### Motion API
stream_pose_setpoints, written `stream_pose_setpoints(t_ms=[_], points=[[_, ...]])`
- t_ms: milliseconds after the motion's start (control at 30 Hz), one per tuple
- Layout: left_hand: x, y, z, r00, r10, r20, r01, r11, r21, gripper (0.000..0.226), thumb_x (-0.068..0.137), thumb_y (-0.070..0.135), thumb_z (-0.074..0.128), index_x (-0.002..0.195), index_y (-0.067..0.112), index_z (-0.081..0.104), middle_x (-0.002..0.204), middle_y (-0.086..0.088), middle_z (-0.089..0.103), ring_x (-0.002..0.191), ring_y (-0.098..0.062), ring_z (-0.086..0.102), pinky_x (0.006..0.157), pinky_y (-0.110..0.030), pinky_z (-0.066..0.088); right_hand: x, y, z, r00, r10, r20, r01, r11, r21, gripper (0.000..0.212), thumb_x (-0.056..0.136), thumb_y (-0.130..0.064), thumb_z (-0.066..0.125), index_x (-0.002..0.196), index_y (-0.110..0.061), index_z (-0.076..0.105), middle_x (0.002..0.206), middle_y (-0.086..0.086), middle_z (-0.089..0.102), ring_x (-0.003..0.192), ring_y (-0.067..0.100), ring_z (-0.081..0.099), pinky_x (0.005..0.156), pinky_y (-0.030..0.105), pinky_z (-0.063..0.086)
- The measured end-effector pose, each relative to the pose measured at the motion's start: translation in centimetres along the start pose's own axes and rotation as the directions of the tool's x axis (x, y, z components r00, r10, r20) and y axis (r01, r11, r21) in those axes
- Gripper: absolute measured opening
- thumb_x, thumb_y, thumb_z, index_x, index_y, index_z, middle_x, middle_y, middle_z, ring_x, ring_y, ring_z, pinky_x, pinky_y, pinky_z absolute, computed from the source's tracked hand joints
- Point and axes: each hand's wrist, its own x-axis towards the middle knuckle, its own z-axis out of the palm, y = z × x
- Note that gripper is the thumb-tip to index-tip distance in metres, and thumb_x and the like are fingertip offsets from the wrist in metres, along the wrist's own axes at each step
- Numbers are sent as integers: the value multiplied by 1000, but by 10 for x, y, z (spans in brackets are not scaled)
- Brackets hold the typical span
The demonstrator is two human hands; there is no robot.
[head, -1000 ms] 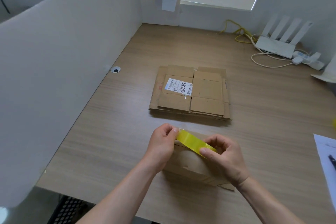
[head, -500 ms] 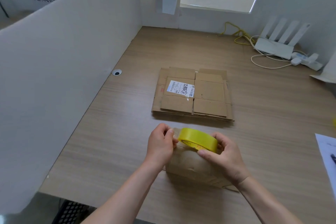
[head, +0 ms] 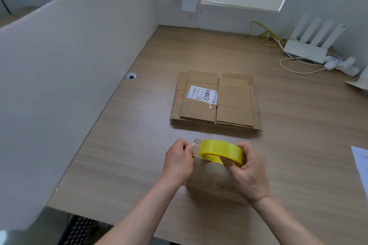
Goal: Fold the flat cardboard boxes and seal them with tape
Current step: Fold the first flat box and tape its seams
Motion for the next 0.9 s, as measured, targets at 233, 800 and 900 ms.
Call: stream_pose_setpoints(t_ms=[233, 800, 900], points=[[2, -4, 0, 996, -94, 5, 94, 991, -90, 23, 99, 14, 40, 78, 10, 50, 71, -9, 60, 56, -16, 61, 59, -39, 55, 0, 5, 10, 996, 88, 7, -89, 991, 105, 32, 72, -39, 75, 91, -23, 54, 73, -3, 55, 62, 5, 46, 57, 24, 41], [7, -3, 1, 992, -127, 21, 129, 986, -104, 22, 101, 13, 40, 81, 10, 50, 74, -18, 64, 47, -8, 57, 54, -31, 54, 5, 0, 17, 999, 51, -2, -50, 989, 141, 35, 80, -57, 58, 99, -29, 48, 84, -9, 52, 71, -1, 48, 64, 19, 42], [8, -1, 1, 991, -131, 11, 132, 986, -104, 22, 101, 13, 39, 83, 8, 52, 79, -24, 67, 50, -13, 60, 55, -32, 55, 11, -3, 17, 997, 74, -3, -73, 989, 132, 30, 83, -50, 61, 97, -25, 48, 81, -9, 51, 69, -1, 48, 63, 19, 41]])
